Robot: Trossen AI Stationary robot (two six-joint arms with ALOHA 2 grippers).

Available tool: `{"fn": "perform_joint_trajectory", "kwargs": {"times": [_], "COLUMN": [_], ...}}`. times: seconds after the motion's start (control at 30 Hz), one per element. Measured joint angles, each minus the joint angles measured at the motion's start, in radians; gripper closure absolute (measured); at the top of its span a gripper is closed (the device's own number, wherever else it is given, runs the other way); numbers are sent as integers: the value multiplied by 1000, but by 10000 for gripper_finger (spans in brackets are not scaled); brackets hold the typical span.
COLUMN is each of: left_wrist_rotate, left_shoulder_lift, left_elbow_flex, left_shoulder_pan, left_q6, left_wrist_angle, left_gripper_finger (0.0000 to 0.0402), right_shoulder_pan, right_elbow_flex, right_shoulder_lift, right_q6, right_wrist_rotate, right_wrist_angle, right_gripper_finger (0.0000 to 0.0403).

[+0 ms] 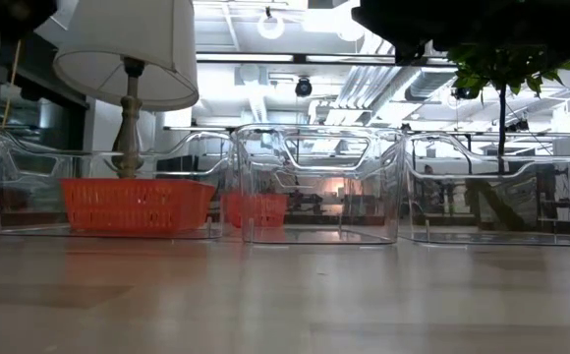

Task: Stack baskets by color
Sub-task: Stack the left yellow bin on the right yellow bins

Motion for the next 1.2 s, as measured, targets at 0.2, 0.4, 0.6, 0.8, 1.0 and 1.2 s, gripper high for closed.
{"fn": "perform_joint_trajectory", "kwargs": {"times": [0.2, 0.4, 0.6, 0.8, 1.0, 1.2], "left_wrist_rotate": [-22, 50, 135, 132, 146, 147], "left_shoulder_lift": [119, 182, 197, 232, 297, 343], "left_elbow_flex": [0, 0, 0, 0, 0, 0], "left_shoulder_pan": [-68, -88, -114, -130, -130, -130], "left_q6": [-178, -238, -305, -327, -310, -293], "left_wrist_angle": [-228, -295, -328, -343, -340, -340], "left_gripper_finger": [170, 171, 171, 171, 171, 181], "right_shoulder_pan": [24, 44, 44, 44, 44, 44], "right_elbow_flex": [0, 0, 0, 0, 0, 0], "right_shoulder_lift": [0, 0, 0, 0, 0, 0], "right_q6": [16, 25, 27, 30, 31, 53], "right_wrist_rotate": [0, 0, 0, 0, 0, 0], "right_wrist_angle": [0, -9, -19, -32, -35, -39], "right_gripper_finger": [292, 293, 293, 293, 293, 293]}}
